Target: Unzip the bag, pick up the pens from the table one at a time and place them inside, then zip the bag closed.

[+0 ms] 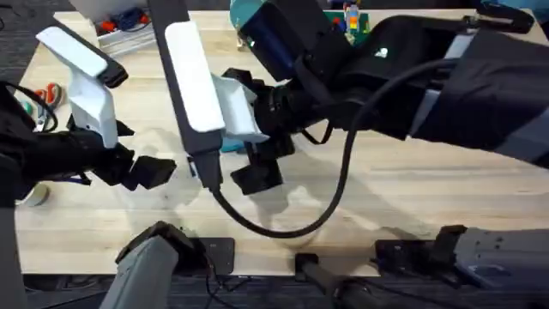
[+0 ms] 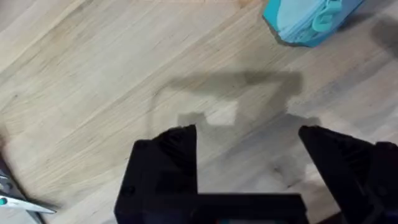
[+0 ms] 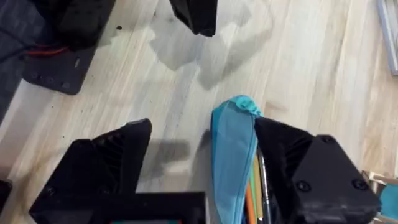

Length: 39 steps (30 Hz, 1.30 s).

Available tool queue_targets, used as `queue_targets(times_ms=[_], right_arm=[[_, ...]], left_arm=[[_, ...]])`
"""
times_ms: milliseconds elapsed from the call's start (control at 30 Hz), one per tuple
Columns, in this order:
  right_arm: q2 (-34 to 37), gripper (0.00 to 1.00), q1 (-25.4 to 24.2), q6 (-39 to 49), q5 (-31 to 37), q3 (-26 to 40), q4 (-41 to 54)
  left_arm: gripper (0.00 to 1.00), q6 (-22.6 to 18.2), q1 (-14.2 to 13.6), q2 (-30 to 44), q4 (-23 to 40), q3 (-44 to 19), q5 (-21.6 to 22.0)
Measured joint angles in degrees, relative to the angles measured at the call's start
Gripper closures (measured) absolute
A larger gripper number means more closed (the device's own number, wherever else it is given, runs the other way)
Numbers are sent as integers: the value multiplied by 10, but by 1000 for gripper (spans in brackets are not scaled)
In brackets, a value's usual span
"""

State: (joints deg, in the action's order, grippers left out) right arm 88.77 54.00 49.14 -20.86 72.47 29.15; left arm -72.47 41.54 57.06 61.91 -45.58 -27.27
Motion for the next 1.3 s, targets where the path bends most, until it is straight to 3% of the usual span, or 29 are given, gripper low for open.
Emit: queue_targets(times_ms=[333,633,767,1300], right_arm=[[0,4,0,26,0,0,-1],[0,4,0,48,0,0,-1],[0,4,0,49,0,0,-1],[27,4,0,52,1,0,-29]], left_arm=[[8,-4,0,0,-3,0,0],[8,-104,0,15,10,0,-27],[8,-127,0,37,11,0,-41],[8,-142,0,51,11,0,-46]])
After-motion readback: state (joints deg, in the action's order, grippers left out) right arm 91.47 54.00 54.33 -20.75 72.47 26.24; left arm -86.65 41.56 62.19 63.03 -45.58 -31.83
